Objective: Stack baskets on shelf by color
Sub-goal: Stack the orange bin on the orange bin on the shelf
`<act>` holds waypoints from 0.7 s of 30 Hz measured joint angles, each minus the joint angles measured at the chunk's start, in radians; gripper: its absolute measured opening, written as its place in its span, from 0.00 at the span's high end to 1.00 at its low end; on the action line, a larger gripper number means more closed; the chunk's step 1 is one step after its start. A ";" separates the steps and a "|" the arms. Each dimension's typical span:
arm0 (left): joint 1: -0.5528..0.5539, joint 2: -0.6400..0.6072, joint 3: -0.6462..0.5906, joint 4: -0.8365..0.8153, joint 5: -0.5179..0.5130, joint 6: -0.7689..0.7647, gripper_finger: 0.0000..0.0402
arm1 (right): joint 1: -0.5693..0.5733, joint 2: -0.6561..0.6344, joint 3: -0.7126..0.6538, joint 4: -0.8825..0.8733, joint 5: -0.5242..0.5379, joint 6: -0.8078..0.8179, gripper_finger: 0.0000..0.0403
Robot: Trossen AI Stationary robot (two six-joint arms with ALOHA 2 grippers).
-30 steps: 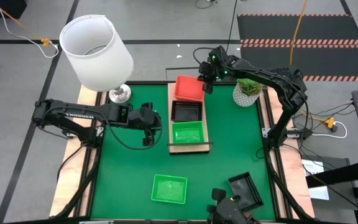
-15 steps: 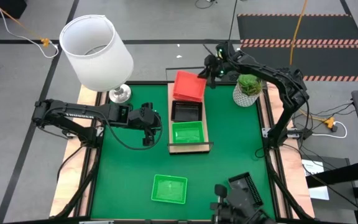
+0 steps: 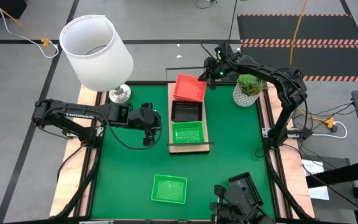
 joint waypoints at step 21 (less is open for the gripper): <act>0.000 0.000 0.000 0.000 0.019 -0.012 0.64 | 0.048 0.002 0.000 0.000 0.218 0.020 0.68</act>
